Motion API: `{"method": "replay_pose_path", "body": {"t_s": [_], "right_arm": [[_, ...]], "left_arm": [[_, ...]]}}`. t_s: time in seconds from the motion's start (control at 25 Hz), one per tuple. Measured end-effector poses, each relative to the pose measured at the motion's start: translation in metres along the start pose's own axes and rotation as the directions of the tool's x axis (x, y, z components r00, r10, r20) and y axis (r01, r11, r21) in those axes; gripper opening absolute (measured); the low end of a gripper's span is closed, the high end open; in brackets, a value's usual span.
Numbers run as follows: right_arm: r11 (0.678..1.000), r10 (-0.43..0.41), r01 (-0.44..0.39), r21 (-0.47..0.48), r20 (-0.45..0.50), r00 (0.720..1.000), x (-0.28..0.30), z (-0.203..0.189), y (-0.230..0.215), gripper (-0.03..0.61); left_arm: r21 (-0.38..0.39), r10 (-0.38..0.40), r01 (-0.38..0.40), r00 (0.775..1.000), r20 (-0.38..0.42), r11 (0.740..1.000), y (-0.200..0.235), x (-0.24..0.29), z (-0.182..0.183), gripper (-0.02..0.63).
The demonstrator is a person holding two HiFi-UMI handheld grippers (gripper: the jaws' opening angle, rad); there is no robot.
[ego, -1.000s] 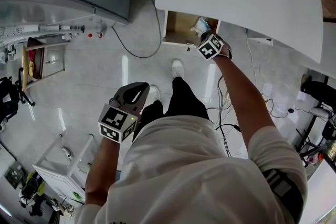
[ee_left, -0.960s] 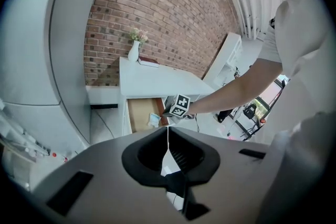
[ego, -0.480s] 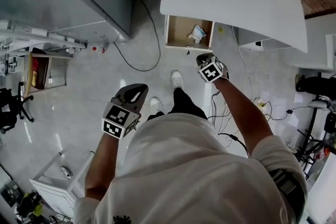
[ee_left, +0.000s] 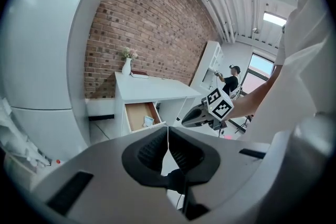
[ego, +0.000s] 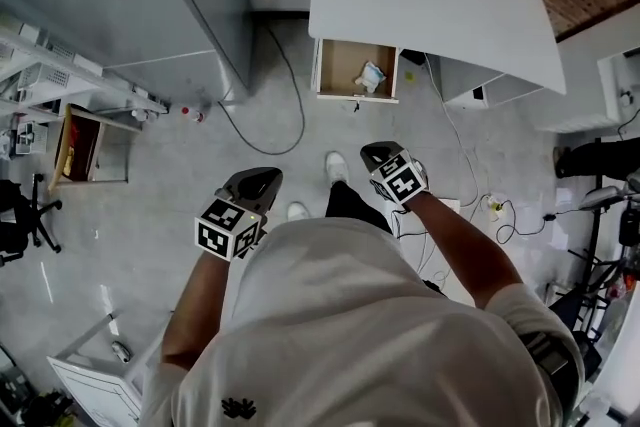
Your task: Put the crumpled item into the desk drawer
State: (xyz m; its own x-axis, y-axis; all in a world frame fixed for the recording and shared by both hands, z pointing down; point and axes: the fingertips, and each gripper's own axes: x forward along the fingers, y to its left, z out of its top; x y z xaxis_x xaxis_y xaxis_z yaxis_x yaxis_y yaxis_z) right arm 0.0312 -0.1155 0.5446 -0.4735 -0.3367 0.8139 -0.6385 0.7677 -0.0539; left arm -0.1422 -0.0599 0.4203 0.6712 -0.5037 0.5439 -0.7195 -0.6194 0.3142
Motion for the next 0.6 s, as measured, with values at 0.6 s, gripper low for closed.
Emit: {"method": "replay_pose_path", "body": {"t_s": [0.6], "right_arm": [[0.998, 0.055, -0.059, 0.022, 0.141, 0.988, -0.071, 0.013, 0.112, 0.029]], "left_arm": [[-0.010, -0.062, 0.062, 0.998, 0.023, 0.998, -0.045, -0.035, -0.036, 0.025]]}}
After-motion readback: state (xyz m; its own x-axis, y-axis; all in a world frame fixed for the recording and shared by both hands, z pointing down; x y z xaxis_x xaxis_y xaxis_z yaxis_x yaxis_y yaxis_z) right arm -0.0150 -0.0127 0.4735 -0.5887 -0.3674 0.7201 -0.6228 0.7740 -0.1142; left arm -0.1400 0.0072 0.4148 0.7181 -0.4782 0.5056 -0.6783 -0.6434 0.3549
